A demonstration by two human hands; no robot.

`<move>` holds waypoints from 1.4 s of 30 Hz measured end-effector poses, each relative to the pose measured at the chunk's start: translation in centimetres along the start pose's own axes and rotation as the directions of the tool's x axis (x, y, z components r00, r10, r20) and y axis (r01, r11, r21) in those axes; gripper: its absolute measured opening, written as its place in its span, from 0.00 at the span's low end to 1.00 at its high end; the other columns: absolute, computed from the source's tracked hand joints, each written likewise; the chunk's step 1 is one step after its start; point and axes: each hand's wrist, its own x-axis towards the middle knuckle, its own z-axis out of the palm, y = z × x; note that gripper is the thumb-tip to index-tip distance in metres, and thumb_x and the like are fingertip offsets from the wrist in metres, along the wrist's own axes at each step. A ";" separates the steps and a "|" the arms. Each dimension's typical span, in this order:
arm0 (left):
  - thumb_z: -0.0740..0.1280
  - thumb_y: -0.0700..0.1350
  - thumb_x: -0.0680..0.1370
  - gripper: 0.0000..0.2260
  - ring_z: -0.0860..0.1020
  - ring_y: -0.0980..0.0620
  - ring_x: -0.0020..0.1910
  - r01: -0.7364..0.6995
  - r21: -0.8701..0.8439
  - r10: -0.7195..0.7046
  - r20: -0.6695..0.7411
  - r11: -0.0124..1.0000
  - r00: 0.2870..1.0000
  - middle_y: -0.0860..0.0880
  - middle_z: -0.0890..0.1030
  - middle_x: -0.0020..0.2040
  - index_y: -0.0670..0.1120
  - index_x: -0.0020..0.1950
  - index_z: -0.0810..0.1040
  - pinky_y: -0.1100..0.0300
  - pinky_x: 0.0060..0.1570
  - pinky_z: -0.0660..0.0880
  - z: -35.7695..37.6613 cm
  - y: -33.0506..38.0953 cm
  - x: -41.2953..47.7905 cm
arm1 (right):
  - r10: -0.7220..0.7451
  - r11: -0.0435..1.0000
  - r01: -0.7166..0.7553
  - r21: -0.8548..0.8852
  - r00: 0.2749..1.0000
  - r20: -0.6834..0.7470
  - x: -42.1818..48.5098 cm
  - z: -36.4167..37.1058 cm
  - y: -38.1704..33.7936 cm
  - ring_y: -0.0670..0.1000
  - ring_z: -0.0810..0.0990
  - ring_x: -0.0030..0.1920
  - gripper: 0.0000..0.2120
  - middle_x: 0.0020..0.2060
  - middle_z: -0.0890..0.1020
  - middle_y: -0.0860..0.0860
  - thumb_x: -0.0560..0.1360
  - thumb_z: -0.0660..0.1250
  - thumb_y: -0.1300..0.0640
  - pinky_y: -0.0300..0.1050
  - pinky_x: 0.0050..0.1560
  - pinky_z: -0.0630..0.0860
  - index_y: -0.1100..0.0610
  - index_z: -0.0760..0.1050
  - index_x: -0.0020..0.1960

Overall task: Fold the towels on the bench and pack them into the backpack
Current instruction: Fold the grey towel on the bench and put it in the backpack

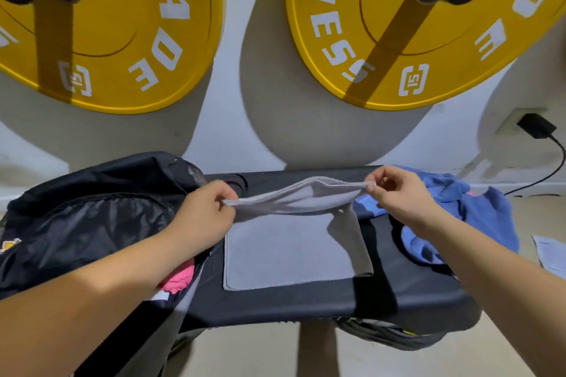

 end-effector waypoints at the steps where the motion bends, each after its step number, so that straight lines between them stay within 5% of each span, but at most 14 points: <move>1: 0.65 0.34 0.73 0.11 0.75 0.56 0.30 -0.034 0.044 0.032 0.055 0.998 0.998 0.53 0.80 0.33 0.50 0.42 0.80 0.61 0.34 0.72 -0.2 -0.5 -0.7 | 0.003 0.999 0.000 -0.036 0.996 0.084 -0.4 -0.7 -0.1 0.47 0.72 0.32 0.09 0.30 0.77 0.48 0.76 0.69 0.65 0.48 0.39 0.74 0.55 0.80 0.39; 6: 0.63 0.40 0.72 0.09 0.78 0.57 0.46 -0.365 0.334 0.254 0.331 0.869 0.909 0.59 0.81 0.46 0.52 0.45 0.81 0.55 0.49 0.78 -0.3 -3.4 -3.8 | 0.153 0.972 -0.063 -0.226 0.902 0.403 -2.6 -2.8 1.0 0.49 0.73 0.32 0.04 0.31 0.79 0.52 0.73 0.73 0.67 0.42 0.36 0.72 0.60 0.84 0.42; 12: 0.57 0.45 0.70 0.15 0.75 0.51 0.53 -0.491 0.597 0.143 0.533 0.634 0.834 0.56 0.81 0.48 0.54 0.48 0.81 0.53 0.52 0.76 0.5 -3.8 -4.8 | 0.191 0.853 0.089 -0.515 0.864 0.466 -5.5 -0.6 3.1 0.36 0.77 0.28 0.04 0.25 0.79 0.34 0.71 0.75 0.56 0.29 0.34 0.70 0.47 0.85 0.39; 21: 0.60 0.43 0.75 0.15 0.73 0.46 0.55 -0.582 0.733 0.013 0.618 0.352 0.786 0.53 0.79 0.53 0.54 0.56 0.81 0.54 0.51 0.65 2.2 -3.2 -4.7 | 0.322 0.764 0.122 -0.634 0.780 0.537 -4.8 1.0 3.5 0.44 0.80 0.33 0.04 0.31 0.82 0.42 0.69 0.74 0.53 0.32 0.37 0.74 0.45 0.84 0.38; 24: 0.61 0.44 0.72 0.09 0.76 0.45 0.50 -0.520 0.747 -0.001 0.572 0.415 0.820 0.50 0.79 0.46 0.50 0.46 0.80 0.53 0.48 0.69 2.7 -2.2 -4.4 | 0.420 0.770 -0.018 -0.637 0.766 0.486 -3.5 1.1 2.8 0.50 0.73 0.30 0.08 0.28 0.76 0.47 0.69 0.69 0.52 0.41 0.35 0.72 0.52 0.79 0.32; 27: 0.60 0.44 0.77 0.08 0.78 0.44 0.49 -0.463 0.696 0.194 0.433 0.548 0.880 0.49 0.79 0.48 0.49 0.47 0.79 0.53 0.43 0.72 2.9 -2.1 -2.8 | 0.149 0.794 0.045 -0.607 0.952 0.266 -2.1 2.0 2.9 0.51 0.74 0.35 0.15 0.30 0.75 0.45 0.75 0.65 0.50 0.46 0.36 0.70 0.50 0.72 0.30; 30: 0.62 0.43 0.78 0.08 0.76 0.44 0.52 -0.447 0.670 0.303 0.329 0.593 0.895 0.50 0.79 0.51 0.49 0.54 0.78 0.50 0.50 0.75 3.3 -2.9 0.4 | -0.016 0.778 0.126 -0.615 0.983 0.181 -1.3 4.0 3.1 0.53 0.77 0.52 0.08 0.51 0.78 0.48 0.79 0.61 0.52 0.51 0.50 0.77 0.48 0.79 0.54; 34: 0.63 0.45 0.80 0.13 0.72 0.47 0.62 -0.344 0.754 0.086 0.360 0.559 0.929 0.52 0.77 0.60 0.51 0.64 0.73 0.51 0.58 0.68 4.5 -3.1 2.5 | 0.028 0.777 0.177 -0.604 0.949 0.313 0.3 6.3 3.2 0.58 0.72 0.68 0.21 0.67 0.77 0.54 0.82 0.58 0.57 0.52 0.66 0.70 0.55 0.69 0.74; 38: 0.66 0.50 0.78 0.14 0.69 0.45 0.63 -0.328 0.771 0.030 0.373 0.545 0.927 0.50 0.74 0.60 0.52 0.64 0.73 0.48 0.58 0.65 5.5 -2.9 2.9 | 0.151 0.717 0.095 -0.691 0.946 0.286 1.2 7.5 3.8 0.60 0.70 0.67 0.20 0.64 0.75 0.55 0.83 0.58 0.53 0.54 0.65 0.70 0.53 0.69 0.73; 42: 0.67 0.50 0.76 0.08 0.69 0.45 0.59 -0.291 0.780 -0.032 0.369 0.554 0.929 0.50 0.74 0.53 0.51 0.52 0.75 0.50 0.54 0.63 5.4 -2.5 3.2 | 0.078 0.695 0.145 -0.705 0.958 0.275 1.2 7.4 3.6 0.57 0.69 0.54 0.11 0.45 0.69 0.50 0.79 0.62 0.50 0.48 0.53 0.71 0.51 0.80 0.55</move>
